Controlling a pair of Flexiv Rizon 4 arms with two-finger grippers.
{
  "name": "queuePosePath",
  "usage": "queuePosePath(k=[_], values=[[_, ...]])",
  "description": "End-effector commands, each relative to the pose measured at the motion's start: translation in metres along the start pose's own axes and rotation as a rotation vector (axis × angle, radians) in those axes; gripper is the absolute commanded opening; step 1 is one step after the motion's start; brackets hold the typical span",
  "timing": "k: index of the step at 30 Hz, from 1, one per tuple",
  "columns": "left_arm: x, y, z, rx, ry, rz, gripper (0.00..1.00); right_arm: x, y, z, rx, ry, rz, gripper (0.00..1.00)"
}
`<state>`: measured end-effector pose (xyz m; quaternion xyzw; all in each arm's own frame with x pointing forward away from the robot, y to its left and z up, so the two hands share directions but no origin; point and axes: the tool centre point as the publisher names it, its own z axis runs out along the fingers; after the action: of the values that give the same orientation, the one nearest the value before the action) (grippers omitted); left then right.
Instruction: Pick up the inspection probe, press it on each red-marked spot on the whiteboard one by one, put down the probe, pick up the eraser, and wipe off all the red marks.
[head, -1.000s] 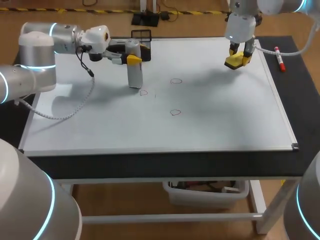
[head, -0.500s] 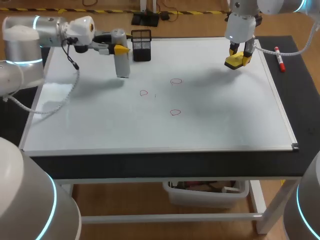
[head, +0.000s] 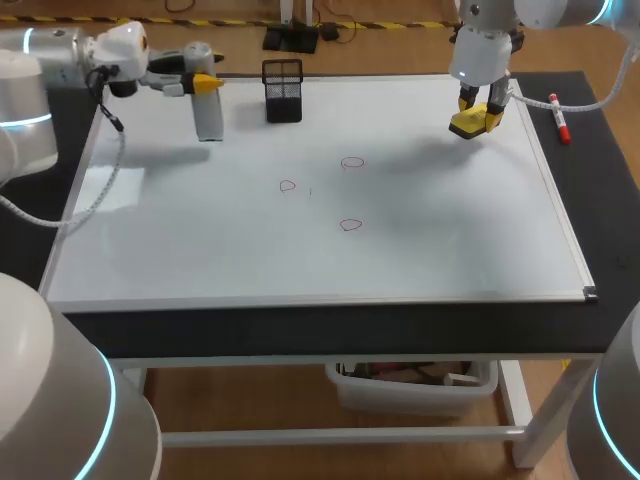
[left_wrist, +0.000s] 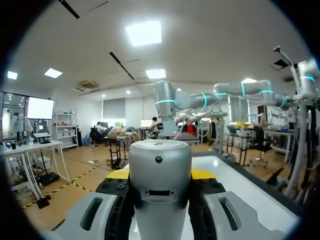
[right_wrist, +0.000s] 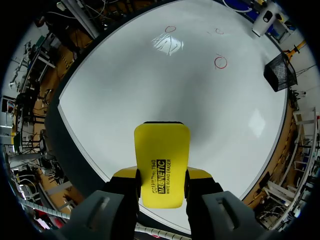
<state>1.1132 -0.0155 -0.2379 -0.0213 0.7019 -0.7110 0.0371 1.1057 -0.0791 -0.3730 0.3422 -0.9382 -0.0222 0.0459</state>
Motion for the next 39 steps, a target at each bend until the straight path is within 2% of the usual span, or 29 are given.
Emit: queuePosePath(k=[1,7,13,37,39], values=[[-0.01,-0.006,-0.017,-0.014,-0.015,-0.002,0.0,-0.001,-0.001,-0.001,0.0,0.006,-0.001,0.0],[-0.028,-0.007,-0.042,-0.025,-0.055,-0.005,0.0,-0.001,-0.001,-0.001,0.0,0.006,-0.001,0.0],[-0.041,-0.002,-0.054,-0.029,-0.075,-0.016,0.0,-0.001,-0.001,-0.001,0.0,0.006,-0.001,0.0],[-0.044,-0.007,-0.063,-0.015,-0.098,-0.01,0.0,-0.001,-0.001,-0.001,0.0,0.006,-0.001,0.0],[-0.044,-0.007,-0.063,-0.015,-0.098,-0.01,0.0,-0.005,0.004,-0.001,0.0,0.009,-0.01,0.0]])
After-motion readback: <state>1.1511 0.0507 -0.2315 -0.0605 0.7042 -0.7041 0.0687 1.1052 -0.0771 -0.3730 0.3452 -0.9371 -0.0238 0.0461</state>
